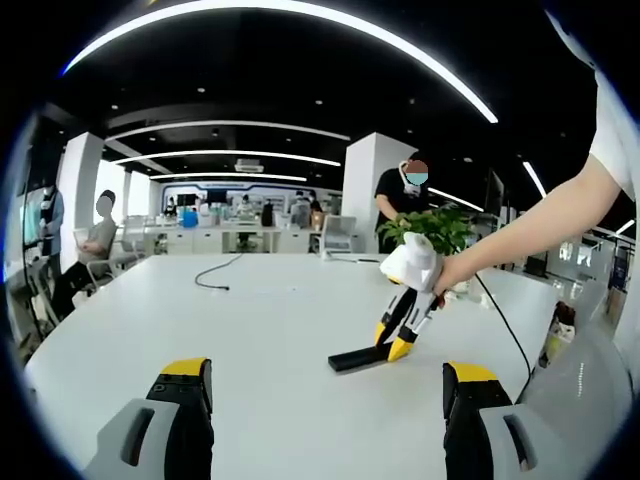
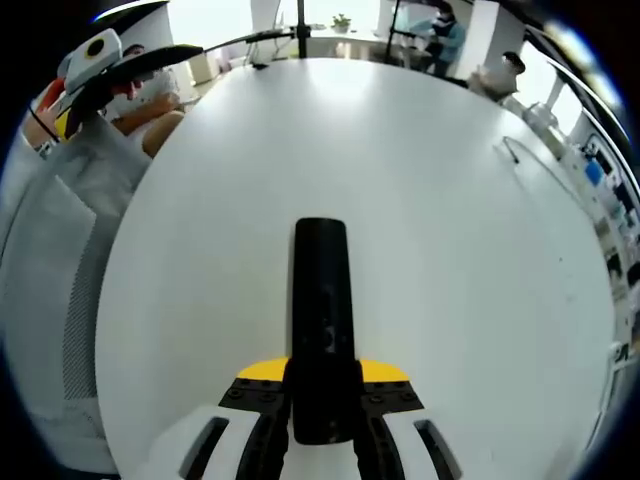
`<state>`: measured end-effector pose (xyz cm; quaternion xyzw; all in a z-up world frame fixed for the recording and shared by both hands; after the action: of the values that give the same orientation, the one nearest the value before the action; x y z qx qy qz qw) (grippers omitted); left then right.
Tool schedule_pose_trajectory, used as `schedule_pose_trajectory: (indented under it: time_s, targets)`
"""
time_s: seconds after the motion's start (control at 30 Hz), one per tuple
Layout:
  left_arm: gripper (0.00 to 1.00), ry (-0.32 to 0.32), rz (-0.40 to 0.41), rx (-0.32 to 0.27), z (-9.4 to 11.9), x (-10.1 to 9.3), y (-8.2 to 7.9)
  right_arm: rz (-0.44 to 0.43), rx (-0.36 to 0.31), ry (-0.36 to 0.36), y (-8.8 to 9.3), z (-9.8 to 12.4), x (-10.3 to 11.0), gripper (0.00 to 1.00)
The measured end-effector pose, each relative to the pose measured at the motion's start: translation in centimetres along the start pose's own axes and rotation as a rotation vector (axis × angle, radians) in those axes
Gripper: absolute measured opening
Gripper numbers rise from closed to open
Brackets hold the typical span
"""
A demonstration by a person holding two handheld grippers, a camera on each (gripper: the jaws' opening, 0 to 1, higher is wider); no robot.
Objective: Press the specified remote control buttons in sequence, fully releasing each button before pressing the next.
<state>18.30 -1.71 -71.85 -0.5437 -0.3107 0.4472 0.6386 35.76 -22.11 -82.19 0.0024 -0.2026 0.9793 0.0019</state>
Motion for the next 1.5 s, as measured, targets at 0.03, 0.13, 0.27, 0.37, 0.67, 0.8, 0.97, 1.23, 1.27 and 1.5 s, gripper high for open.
schedule_pose_trajectory:
  time_s: [0.03, 0.13, 0.27, 0.37, 0.67, 0.8, 0.97, 1.23, 1.27, 1.5]
  targets:
    - [0.99, 0.000, 0.001, 0.000, 0.0, 0.0, 0.0, 0.000, 0.000, 0.000, 0.0, 0.0, -0.1, 0.21]
    - [0.99, -0.002, 0.001, 0.000, 0.0, 0.0, 0.0, 0.001, 0.003, -0.001, -0.1, 0.0, -0.3, 0.21]
    - [0.99, -0.003, 0.004, -0.001, 0.0, 0.1, 0.0, -0.004, 0.002, 0.001, 0.0, 0.0, -0.7, 0.21]
    - [0.99, -0.005, 0.005, -0.001, 0.0, 0.1, 0.0, -0.002, 0.002, 0.001, 0.0, 0.0, -0.9, 0.21]
    - [0.99, -0.007, 0.006, 0.000, 0.0, 0.1, 0.0, -0.003, 0.004, 0.001, 0.0, 0.0, -1.4, 0.21]
    - [0.99, -0.009, 0.005, 0.002, 0.0, 0.2, 0.1, -0.027, -0.003, 0.012, 0.0, 0.0, -1.7, 0.21]
    - [0.99, -0.012, 0.007, 0.000, 0.0, 0.2, 0.0, -0.041, -0.008, 0.017, 0.0, 0.0, -1.9, 0.21]
    - [0.99, -0.016, 0.009, -0.001, 0.0, 0.3, 0.0, -0.037, -0.025, 0.028, 0.0, 0.0, -1.8, 0.21]
    - [0.99, -0.018, 0.009, -0.003, 0.0, 0.3, 0.0, -0.042, -0.033, 0.032, 0.1, 0.0, -1.9, 0.22]
    - [0.99, -0.024, 0.010, -0.002, 0.0, 0.4, 0.0, -0.063, -0.082, 0.047, 0.4, 0.1, -1.8, 0.22]
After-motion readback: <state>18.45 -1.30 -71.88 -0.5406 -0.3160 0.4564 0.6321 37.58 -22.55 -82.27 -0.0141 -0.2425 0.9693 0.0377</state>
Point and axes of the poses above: the point that each gripper's makers call its tool centre point, and the gripper's own axes: z roughly backward along the fingers, x roughly to its left, y roughly out of its underside, the point moved 5 cm from there along z, roughly backward along the fingers
